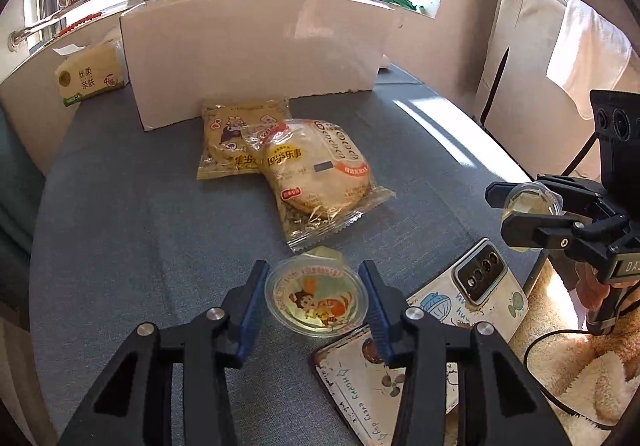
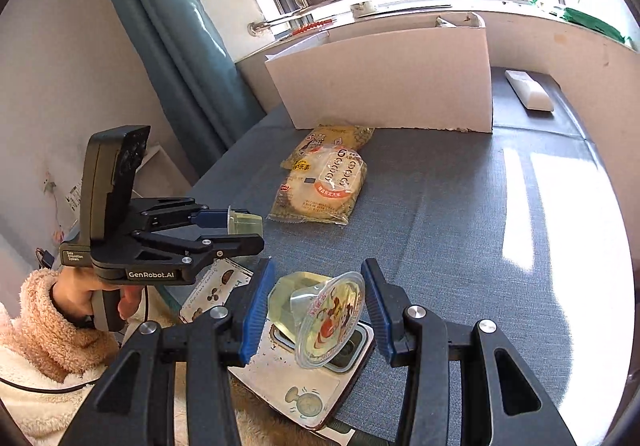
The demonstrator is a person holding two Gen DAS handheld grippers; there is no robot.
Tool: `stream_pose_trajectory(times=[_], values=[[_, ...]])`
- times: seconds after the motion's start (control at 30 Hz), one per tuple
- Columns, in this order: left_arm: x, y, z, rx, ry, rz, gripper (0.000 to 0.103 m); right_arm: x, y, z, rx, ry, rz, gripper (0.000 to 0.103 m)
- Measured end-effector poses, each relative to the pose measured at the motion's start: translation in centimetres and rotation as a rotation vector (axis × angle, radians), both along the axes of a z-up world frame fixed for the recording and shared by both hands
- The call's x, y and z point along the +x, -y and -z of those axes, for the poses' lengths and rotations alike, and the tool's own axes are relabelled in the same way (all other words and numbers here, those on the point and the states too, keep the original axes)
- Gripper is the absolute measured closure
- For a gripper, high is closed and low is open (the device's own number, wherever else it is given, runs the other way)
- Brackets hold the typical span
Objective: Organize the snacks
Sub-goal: 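Carry the jelly cups into the white box and open both tools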
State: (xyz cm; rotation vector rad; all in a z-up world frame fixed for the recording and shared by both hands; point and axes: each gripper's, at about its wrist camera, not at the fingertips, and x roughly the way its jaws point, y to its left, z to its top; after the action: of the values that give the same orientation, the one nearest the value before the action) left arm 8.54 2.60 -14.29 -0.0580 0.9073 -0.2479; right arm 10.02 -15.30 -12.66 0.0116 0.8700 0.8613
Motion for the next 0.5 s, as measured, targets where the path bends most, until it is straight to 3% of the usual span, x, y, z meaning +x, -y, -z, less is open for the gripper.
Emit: stream_pose_trajectory(times=[0.27, 0.5], values=[[-0.1, -1.7, -3.3, -0.057, 0.103, -0.044, 0.053, 1.7, 0.2, -2.1, 0.062, 0.017, 0.034, 0.054], [3.5, -4.0, -9.8, -0.095, 0.275, -0.079, 0.053, 6.3, -2.0, -7.1, 0.095, 0.110, 0.060, 0.054]])
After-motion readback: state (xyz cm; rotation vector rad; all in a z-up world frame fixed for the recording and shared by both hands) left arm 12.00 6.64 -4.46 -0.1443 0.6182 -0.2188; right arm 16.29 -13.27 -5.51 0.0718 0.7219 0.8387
